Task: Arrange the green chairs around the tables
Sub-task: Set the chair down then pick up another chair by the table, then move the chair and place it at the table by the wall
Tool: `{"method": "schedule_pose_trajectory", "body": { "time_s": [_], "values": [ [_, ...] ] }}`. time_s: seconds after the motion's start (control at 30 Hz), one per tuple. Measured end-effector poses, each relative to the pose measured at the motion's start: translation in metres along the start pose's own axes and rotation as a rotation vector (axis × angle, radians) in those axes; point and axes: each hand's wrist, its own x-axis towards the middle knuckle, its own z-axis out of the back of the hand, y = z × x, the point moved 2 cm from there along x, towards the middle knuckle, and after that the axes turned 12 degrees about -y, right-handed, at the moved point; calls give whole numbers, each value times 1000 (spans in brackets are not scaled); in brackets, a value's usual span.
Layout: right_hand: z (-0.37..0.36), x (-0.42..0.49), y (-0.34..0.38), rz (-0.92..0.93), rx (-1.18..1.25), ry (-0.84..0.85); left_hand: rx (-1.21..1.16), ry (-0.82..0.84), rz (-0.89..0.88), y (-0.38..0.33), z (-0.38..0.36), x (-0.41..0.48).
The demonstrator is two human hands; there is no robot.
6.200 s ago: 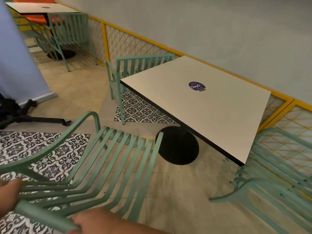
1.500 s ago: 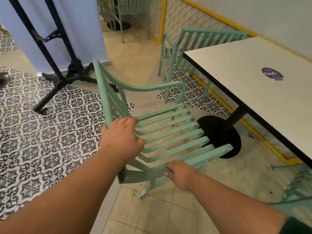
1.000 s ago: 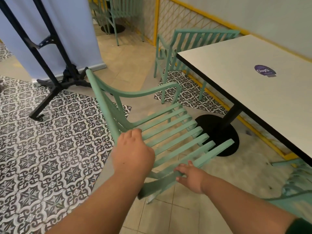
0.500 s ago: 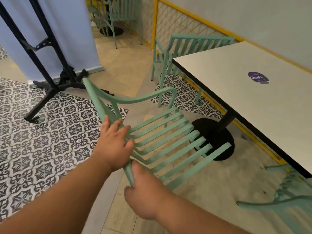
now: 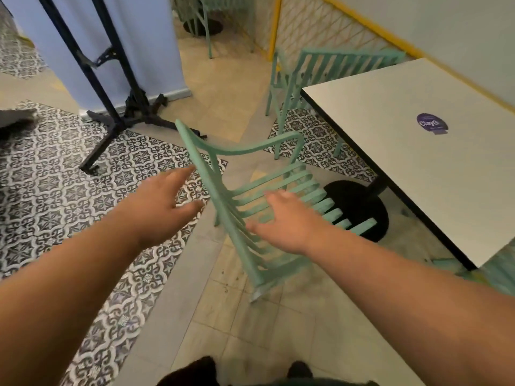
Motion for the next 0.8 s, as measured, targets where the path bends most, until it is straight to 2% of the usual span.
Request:
{"method": "schedule_pose_trajectory", "body": {
  "time_s": [0.2,0.5,0.8],
  "values": [
    [33,43,33,-72,-62,-78,91,-56,-125,33,72,41],
    [50,112,124,-152,28,-273,198,-1,-323,104,166,141],
    [97,214,104,-311,-11,-412,197,16,-510,101,204,285]
  ]
}}
